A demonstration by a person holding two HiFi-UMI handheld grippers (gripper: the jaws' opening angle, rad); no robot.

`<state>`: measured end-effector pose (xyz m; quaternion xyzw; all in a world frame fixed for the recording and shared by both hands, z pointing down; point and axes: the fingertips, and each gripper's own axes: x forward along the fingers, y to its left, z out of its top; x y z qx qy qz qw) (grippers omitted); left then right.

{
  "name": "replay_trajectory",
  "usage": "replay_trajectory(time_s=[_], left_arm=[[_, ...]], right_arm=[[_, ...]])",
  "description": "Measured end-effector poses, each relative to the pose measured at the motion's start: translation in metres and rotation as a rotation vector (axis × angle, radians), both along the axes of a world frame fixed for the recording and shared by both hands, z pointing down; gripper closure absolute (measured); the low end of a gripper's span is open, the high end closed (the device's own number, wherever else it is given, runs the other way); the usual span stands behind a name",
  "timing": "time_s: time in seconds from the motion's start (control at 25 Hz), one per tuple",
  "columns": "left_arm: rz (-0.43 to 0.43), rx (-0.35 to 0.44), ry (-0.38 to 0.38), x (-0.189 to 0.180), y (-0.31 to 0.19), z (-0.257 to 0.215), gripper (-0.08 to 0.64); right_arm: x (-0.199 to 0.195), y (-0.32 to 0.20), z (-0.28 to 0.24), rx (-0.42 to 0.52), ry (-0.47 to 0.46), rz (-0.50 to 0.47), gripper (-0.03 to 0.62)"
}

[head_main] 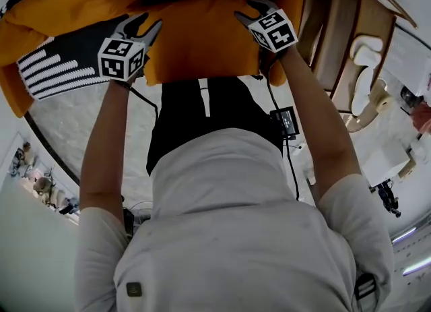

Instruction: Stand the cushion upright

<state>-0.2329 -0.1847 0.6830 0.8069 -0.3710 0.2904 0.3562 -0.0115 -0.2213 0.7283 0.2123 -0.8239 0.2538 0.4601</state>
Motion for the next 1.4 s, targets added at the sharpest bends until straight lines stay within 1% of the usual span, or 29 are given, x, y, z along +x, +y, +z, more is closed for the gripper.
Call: replay_trajectory(time_s=[0.16, 0.28, 0.4, 0.6, 0.76, 0.88, 0.96, 1.12, 1.2, 1.28, 1.36, 1.4], left_arm=[[0.041, -0.086, -0.042, -0.006, 0.002, 0.049, 0.359], [0.074, -0.135, -0.087, -0.011, 0.000, 0.081, 0.354], [0.104, -0.187, -0.116, -0.015, 0.004, 0.109, 0.330], [0.116, -0.251, -0.137, -0.015, 0.009, 0.141, 0.314], [0.164, -0.297, -0.181, -0.018, 0.019, 0.167, 0.299], [0.190, -0.352, -0.219, -0.020, 0.030, 0.188, 0.291], [0.182, -0.395, -0.223, -0.017, 0.037, 0.201, 0.279], [0.101, -0.425, -0.214, -0.015, 0.038, 0.216, 0.273], [0.083, -0.428, -0.231, -0.015, 0.037, 0.221, 0.273], [0.080, -0.432, -0.247, -0.016, 0.037, 0.224, 0.281], [0.074, -0.436, -0.248, -0.017, 0.037, 0.225, 0.312], [0.069, -0.435, -0.247, -0.016, 0.037, 0.225, 0.338]], right_arm=[[0.006, 0.001, 0.040, -0.055, 0.046, 0.001, 0.348], [0.013, -0.001, 0.066, -0.101, 0.077, 0.001, 0.335], [0.019, 0.001, 0.089, -0.145, 0.115, -0.010, 0.312], [0.029, -0.001, 0.122, -0.185, 0.163, -0.013, 0.302], [0.028, 0.001, 0.140, -0.206, 0.182, -0.031, 0.285], [0.031, 0.014, 0.155, -0.247, 0.214, -0.048, 0.283], [0.034, 0.025, 0.167, -0.271, 0.249, -0.057, 0.275], [0.031, 0.024, 0.174, -0.243, 0.302, -0.065, 0.306], [0.031, 0.025, 0.176, -0.226, 0.319, -0.081, 0.339], [0.028, 0.026, 0.180, -0.205, 0.313, -0.104, 0.388], [0.024, 0.023, 0.177, -0.181, 0.298, -0.127, 0.427], [0.023, 0.021, 0.174, -0.174, 0.295, -0.131, 0.454]])
